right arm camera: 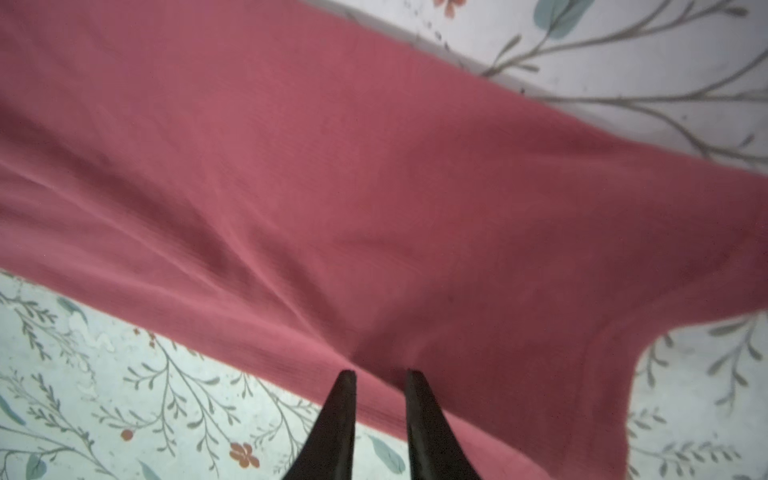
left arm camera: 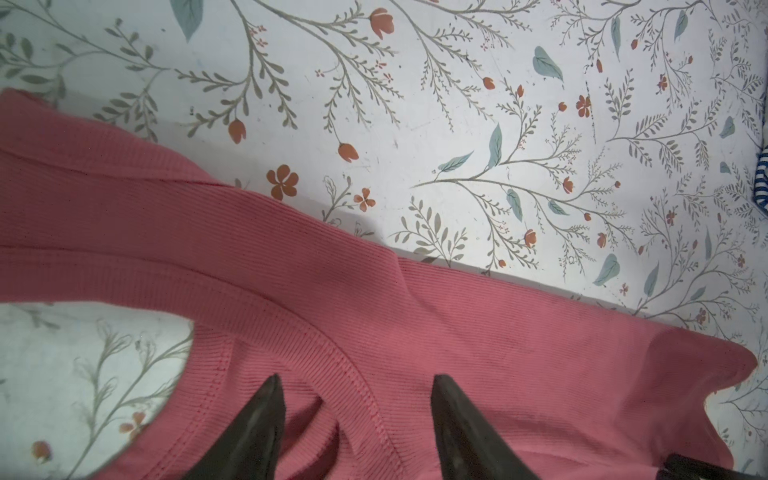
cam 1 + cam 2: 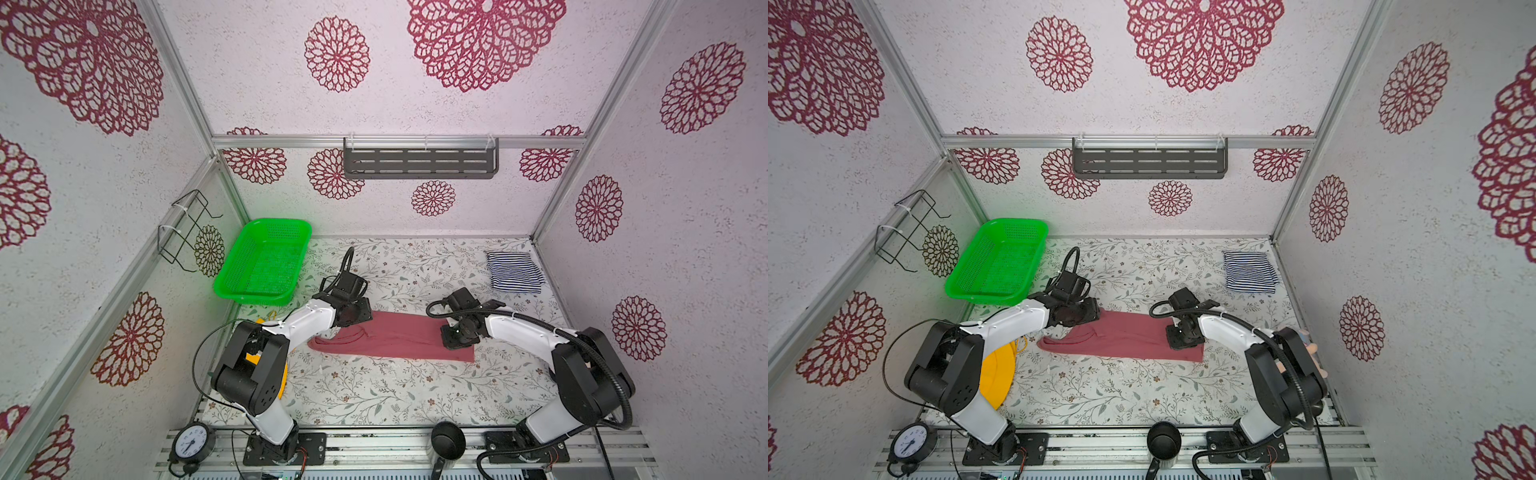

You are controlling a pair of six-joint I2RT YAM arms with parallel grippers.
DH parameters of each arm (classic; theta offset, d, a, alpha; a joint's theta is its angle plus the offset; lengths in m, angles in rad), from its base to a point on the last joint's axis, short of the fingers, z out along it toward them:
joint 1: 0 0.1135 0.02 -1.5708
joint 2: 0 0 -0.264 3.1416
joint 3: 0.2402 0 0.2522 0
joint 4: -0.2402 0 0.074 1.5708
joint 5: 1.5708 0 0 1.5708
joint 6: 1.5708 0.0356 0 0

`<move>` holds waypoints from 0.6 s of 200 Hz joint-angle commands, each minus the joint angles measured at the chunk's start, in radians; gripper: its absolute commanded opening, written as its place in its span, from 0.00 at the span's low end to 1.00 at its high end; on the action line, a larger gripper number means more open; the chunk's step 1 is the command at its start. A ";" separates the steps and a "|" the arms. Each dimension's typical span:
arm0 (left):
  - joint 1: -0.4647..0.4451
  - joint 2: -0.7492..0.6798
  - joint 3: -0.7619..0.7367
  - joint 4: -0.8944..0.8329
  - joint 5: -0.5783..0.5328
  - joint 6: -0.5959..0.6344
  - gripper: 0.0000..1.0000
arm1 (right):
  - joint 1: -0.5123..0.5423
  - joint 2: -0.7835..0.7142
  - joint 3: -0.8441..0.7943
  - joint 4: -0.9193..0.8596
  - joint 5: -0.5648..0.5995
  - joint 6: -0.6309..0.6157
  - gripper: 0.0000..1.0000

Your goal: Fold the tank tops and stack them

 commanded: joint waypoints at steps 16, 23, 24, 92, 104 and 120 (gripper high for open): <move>-0.025 -0.047 0.015 -0.023 -0.017 -0.019 0.61 | -0.005 -0.087 -0.035 -0.081 0.028 0.004 0.25; -0.038 -0.042 0.027 -0.023 -0.013 -0.024 0.60 | -0.008 -0.081 -0.024 -0.090 0.037 -0.001 0.24; -0.039 -0.041 0.028 -0.023 -0.013 -0.024 0.60 | -0.009 -0.080 -0.021 -0.091 0.038 -0.002 0.24; -0.144 0.105 0.096 0.064 0.059 -0.109 0.60 | -0.008 0.040 0.118 0.043 0.020 0.006 0.23; -0.149 0.102 0.072 0.064 0.057 -0.120 0.60 | -0.011 0.054 0.101 0.065 0.031 0.006 0.23; -0.151 0.091 0.030 0.054 0.048 -0.131 0.60 | -0.026 0.067 0.080 0.073 0.056 0.002 0.24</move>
